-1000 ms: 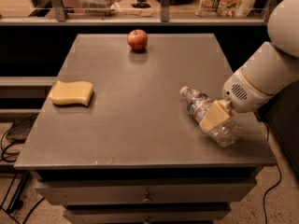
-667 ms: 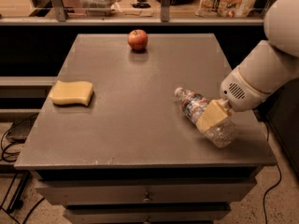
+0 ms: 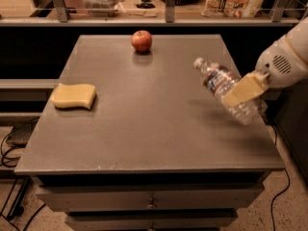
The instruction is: Pick water bottle
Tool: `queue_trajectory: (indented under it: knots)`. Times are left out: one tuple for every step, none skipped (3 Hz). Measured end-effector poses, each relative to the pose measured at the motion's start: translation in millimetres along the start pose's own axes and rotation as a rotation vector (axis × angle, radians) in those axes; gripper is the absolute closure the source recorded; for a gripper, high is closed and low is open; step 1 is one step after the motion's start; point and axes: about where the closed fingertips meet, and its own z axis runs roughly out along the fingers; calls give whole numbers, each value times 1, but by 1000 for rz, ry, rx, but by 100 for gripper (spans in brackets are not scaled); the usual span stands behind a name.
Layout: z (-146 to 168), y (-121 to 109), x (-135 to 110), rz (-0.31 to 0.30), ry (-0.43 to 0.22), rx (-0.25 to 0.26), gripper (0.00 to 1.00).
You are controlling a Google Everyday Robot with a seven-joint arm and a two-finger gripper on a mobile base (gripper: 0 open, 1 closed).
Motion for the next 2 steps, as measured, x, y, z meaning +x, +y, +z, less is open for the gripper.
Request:
queue_trajectory:
  knots:
    - [-42,-21,-25,-51,-102,17,100]
    - [-90,-38,-44,-110,-192,32,100]
